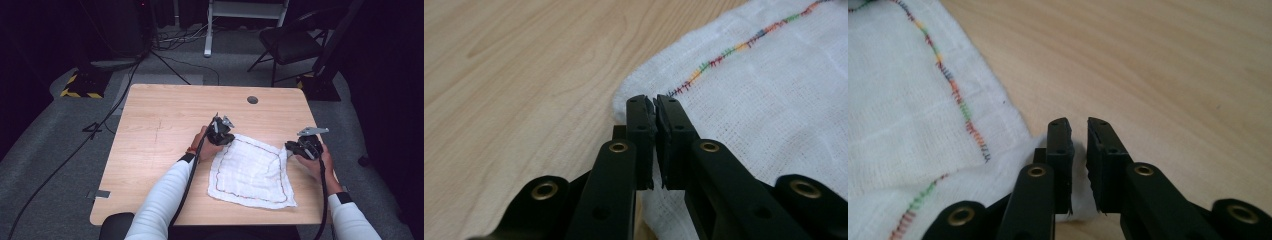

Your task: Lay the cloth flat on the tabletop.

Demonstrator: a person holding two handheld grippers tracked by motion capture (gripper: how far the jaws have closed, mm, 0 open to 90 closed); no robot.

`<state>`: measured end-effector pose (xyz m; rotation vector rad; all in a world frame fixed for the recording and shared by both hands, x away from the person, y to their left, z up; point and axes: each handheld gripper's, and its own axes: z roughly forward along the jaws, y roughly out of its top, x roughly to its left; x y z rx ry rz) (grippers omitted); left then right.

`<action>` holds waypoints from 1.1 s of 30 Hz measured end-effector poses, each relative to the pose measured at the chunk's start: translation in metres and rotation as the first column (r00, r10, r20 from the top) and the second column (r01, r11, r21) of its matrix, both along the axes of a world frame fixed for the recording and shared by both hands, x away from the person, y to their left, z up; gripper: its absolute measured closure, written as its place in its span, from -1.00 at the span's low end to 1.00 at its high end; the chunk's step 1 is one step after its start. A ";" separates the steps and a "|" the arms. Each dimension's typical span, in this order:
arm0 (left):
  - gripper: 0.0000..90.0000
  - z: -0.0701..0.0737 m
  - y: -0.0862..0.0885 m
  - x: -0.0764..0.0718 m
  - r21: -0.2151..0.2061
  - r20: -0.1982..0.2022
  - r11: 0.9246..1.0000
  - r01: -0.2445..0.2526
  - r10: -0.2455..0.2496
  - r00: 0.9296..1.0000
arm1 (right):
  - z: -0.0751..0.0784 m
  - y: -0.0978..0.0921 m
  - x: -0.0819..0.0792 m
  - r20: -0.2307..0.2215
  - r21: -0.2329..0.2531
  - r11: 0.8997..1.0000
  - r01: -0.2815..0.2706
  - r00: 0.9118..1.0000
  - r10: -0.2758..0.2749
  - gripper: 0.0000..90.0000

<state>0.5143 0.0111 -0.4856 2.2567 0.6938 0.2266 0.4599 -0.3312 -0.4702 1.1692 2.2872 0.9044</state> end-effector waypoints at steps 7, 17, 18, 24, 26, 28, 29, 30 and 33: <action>0.90 0.017 0.030 -0.009 -0.024 0.037 0.999 -0.024 0.025 0.999 | 0.019 0.012 0.006 0.054 0.054 0.998 0.013 0.998 -0.016 0.34; 0.90 0.016 0.051 -0.028 -0.017 0.053 1.000 -0.013 0.014 0.998 | 0.008 0.043 0.014 -0.049 0.002 1.000 0.020 0.999 -0.020 -0.09; 0.90 0.016 0.051 -0.029 -0.014 0.052 1.000 -0.014 0.015 0.999 | 0.005 0.040 0.017 -0.064 -0.009 0.999 0.048 0.997 -0.049 -0.12; 0.90 0.014 0.051 -0.028 -0.011 0.046 1.000 -0.014 0.014 0.999 | -0.008 0.024 0.026 -0.143 0.044 0.995 0.093 0.986 -0.086 -0.01; 0.90 0.013 0.051 -0.028 -0.003 0.054 1.000 -0.017 0.017 0.998 | -0.010 0.025 0.027 -0.154 0.073 0.996 0.054 0.987 -0.042 0.41; 0.90 0.015 0.052 -0.028 -0.002 0.061 1.000 -0.020 0.020 0.998 | -0.007 0.027 0.026 -0.135 0.078 0.996 0.032 0.991 -0.021 0.71; 0.91 0.017 0.053 -0.028 -0.004 0.066 1.000 -0.022 0.022 0.998 | -0.004 0.028 0.025 -0.120 0.083 0.996 0.010 0.993 0.000 0.80; 0.91 0.019 0.054 -0.028 -0.006 0.072 1.000 -0.028 0.028 0.997 | -0.002 0.029 0.024 -0.105 0.085 0.996 -0.005 0.994 0.014 0.85; 0.91 0.028 0.061 -0.027 -0.024 0.100 0.999 -0.045 0.047 0.994 | 0.007 0.034 0.021 -0.042 0.065 0.997 -0.042 0.998 0.045 0.88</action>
